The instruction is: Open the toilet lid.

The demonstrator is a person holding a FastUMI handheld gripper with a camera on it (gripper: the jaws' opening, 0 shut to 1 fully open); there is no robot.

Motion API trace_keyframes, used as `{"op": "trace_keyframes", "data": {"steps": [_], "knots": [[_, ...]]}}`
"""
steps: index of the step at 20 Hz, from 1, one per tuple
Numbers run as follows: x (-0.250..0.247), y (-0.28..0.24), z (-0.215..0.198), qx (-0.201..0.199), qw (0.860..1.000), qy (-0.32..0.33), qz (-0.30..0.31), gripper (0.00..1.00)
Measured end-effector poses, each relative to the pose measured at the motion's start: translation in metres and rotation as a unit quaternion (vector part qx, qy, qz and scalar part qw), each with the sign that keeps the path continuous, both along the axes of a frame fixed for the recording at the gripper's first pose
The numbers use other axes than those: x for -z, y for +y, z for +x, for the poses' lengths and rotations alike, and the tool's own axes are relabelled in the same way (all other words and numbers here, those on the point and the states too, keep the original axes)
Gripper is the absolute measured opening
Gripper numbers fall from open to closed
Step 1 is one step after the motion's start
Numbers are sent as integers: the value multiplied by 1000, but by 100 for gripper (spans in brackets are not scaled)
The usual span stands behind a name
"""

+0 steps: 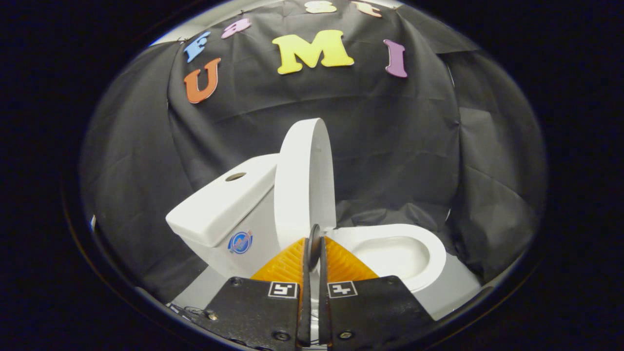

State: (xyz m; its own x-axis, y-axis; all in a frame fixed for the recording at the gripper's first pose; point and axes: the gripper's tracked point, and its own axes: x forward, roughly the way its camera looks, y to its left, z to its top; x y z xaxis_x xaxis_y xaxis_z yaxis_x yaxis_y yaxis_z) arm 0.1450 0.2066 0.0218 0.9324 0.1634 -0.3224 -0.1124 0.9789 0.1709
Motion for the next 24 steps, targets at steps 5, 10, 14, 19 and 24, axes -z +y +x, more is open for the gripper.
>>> {"op": "trace_keyframes", "data": {"steps": [5,10,14,19,24], "knots": [[0,13,2,-7,1000,-6,-18,10],[1,29,3,-18,999,-8,-42,11],[2,41,4,-25,998,-12,-60,11],[4,57,5,-32,996,-13,-85,11],[2,51,6,-27,991,-17,-129,11]]}}
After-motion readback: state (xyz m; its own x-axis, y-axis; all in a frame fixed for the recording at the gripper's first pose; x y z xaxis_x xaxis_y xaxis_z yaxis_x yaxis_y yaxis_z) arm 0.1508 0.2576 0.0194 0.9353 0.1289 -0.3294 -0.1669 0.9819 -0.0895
